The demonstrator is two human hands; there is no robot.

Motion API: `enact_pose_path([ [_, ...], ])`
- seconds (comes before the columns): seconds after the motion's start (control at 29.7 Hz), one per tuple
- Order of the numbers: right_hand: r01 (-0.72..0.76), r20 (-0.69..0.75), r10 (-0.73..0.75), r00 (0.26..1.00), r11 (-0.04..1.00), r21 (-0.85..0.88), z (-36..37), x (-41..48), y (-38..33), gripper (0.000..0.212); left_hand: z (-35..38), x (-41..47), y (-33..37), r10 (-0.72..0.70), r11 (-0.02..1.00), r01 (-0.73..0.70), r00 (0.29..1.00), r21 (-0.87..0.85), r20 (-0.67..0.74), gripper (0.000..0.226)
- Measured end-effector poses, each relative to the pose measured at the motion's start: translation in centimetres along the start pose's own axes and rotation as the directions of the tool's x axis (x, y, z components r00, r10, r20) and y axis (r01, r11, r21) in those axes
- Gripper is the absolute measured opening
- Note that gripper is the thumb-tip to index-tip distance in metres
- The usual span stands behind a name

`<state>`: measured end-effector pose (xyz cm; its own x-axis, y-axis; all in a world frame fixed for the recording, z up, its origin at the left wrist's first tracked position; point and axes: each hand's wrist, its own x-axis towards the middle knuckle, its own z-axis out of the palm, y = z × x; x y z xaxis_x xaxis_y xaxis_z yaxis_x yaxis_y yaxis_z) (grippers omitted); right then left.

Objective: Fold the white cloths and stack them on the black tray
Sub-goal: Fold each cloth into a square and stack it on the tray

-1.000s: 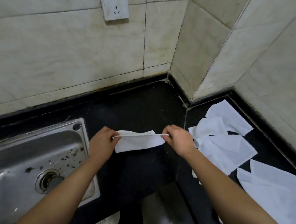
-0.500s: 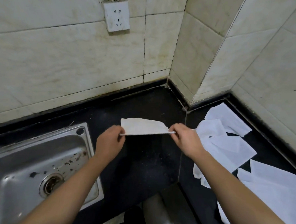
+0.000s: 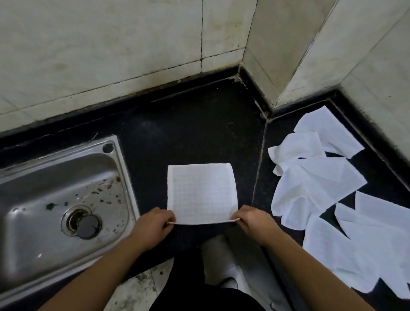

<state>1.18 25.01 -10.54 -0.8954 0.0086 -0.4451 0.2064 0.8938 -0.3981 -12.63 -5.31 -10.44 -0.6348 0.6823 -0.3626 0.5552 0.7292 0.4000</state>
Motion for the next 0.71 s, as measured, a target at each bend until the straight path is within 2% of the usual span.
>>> enact_pose_path([
  [0.1, -0.056, -0.006, 0.057, 0.998, 0.994, 0.094, -1.0, 0.7, 0.1, 0.026, -1.0, 0.7, -0.2, -0.112, 0.98, 0.103, 0.993, -0.17, -0.046, 0.008],
  [0.17, -0.113, -0.082, 0.134, 0.988, 0.968, 0.226, -1.7, 1.6, 0.3, 0.026, -1.5, 1.8, -0.2, -0.241, 0.919, 0.201, 0.967, -0.338, -0.081, 0.013],
  [0.27, -0.166, -0.194, 0.297, 0.935, 0.849, 0.501, -3.3, 3.9, 0.2, 0.022, -2.3, 4.4, -0.3, -0.419, 0.765, 0.293, 0.903, -0.573, -0.097, 0.017],
  [0.37, -0.199, -0.222, 0.444, 0.868, 0.72, 0.664, -4.5, 7.0, -0.1, 0.015, -3.0, 7.4, -0.4, -0.541, 0.623, 0.309, 0.834, -0.718, -0.111, 0.018],
  [0.44, -0.233, -0.2, 0.51, 0.837, 0.662, 0.713, -5.1, 8.4, -0.3, 0.019, -3.4, 8.7, -0.4, -0.588, 0.574, 0.31, 0.8, -0.758, -0.118, 0.02],
  [0.5, -0.268, -0.167, 0.548, 0.819, 0.624, 0.734, -5.2, 9.9, -0.3, 0.024, -3.4, 9.9, -0.8, -0.607, 0.573, 0.316, 0.784, -0.756, -0.132, 0.019],
  [0.71, -0.331, -0.157, 0.571, 0.806, 0.653, 0.681, -4.8, 12.6, 0.0, 0.024, -2.8, 11.8, -2.0, -0.633, 0.593, 0.359, 0.761, -0.721, -0.141, 0.02],
])
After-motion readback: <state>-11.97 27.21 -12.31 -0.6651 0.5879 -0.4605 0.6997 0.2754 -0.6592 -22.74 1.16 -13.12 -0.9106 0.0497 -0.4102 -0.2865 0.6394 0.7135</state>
